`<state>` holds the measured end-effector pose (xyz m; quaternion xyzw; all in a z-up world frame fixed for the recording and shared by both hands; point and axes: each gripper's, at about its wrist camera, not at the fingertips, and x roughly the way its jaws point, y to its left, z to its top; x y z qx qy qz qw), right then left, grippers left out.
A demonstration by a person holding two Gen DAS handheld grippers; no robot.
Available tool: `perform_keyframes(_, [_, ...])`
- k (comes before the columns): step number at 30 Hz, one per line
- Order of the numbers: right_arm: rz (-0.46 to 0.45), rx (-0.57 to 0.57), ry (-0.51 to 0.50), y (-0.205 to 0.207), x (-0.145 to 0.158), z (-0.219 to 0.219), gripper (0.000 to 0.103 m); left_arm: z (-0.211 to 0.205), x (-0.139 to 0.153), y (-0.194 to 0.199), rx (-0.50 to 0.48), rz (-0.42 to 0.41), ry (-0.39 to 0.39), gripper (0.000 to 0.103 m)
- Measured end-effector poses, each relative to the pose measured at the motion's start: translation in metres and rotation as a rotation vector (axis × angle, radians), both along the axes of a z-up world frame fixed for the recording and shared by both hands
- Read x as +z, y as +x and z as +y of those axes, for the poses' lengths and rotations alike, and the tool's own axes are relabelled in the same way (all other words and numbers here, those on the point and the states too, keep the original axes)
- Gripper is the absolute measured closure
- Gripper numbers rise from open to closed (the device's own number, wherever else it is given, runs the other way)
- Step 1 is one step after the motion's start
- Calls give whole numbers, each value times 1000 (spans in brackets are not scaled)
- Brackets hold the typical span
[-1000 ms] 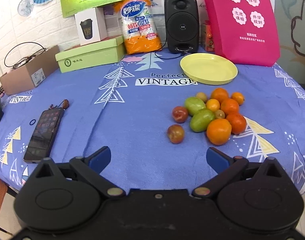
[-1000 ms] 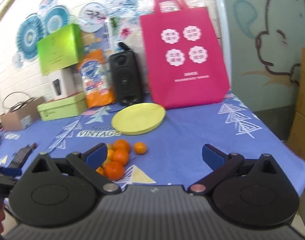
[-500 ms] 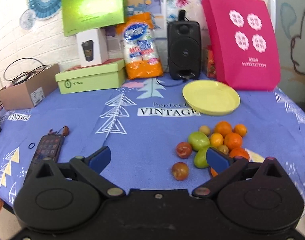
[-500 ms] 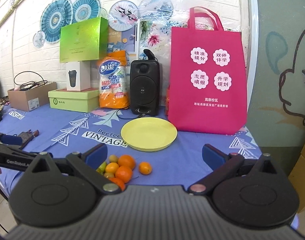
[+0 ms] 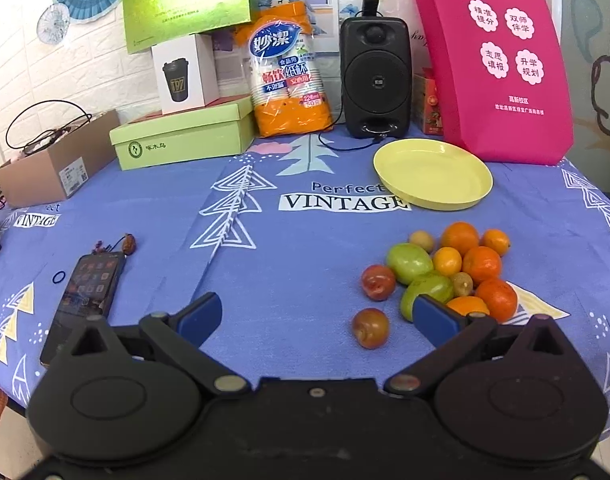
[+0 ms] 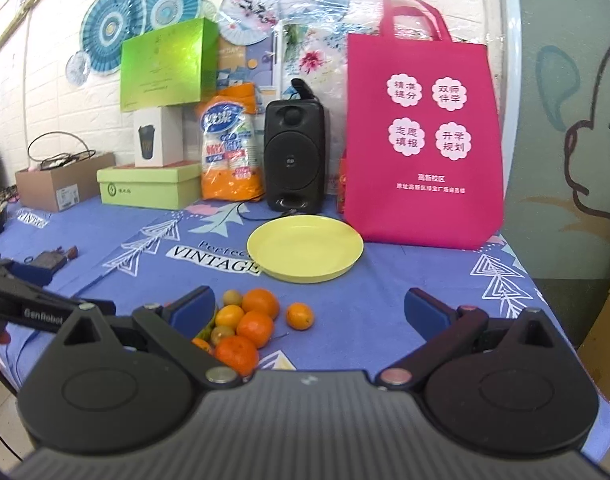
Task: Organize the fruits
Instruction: 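Move both tools toward the fruit pile, then grasp a red plum with the left tool while the right tool grasps an orange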
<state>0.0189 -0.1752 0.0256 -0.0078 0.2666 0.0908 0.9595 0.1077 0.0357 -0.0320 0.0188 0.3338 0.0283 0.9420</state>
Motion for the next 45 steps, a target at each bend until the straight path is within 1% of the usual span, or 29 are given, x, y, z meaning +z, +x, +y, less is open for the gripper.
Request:
perform_keyframes(5, [-1, 57, -6, 0, -3, 4, 0, 4, -2, 3, -1, 8, -22, 0])
perform_keyframes(12, [-22, 93, -27, -2, -5, 8, 0, 2, -8, 7, 8, 22, -6, 0])
perform_keyframes(16, [-33, 107, -59, -3, -8, 9, 0, 8, -9, 8, -18, 24, -44, 0])
perform_keyframes(18, [-26, 114, -56, -2, -10, 8, 0, 9, -10, 8, -23, 26, -51, 0])
perform_keyframes(23, [-9, 116, -60, 2, -15, 8, 0, 8, -13, 7, -34, 24, -22, 0])
perform_keyframes(25, [-7, 114, -65, 4, -17, 8, 1, 7, -15, 6, -54, 20, -11, 0])
perform_keyframes(28, [4, 117, -63, 7, -21, 7, 2, 2, -19, 6, -83, 11, 27, 0])
perform_keyframes(30, [15, 129, -59, 9, -24, 6, 3, 0, -22, 5, -113, 4, 36, 0])
perform_keyframes(33, [38, 147, -54, 13, -29, 8, 8, 1, -26, 7, -149, 9, 2, 0])
perform_keyframes(35, [53, 159, -46, 16, -33, 8, 9, 2, -29, 9, -169, 9, -20, 0])
perform_keyframes(37, [69, 170, -43, 19, -37, 9, 16, 4, -33, 11, -177, 14, -28, 0])
perform_keyframes(38, [80, 179, -42, 21, -39, 10, 17, 4, -35, 12, -178, 16, -28, 0])
perform_keyframes(39, [89, 190, -40, 23, -42, 10, 21, 4, -37, 14, -175, 19, -28, 0])
perform_keyframes(40, [99, 199, -38, 25, -45, 12, 28, 6, -39, 16, -175, 26, -33, 0])
perform_keyframes(45, [154, 228, -20, 36, -60, 15, 43, 6, -49, 26, -179, 46, -43, 1])
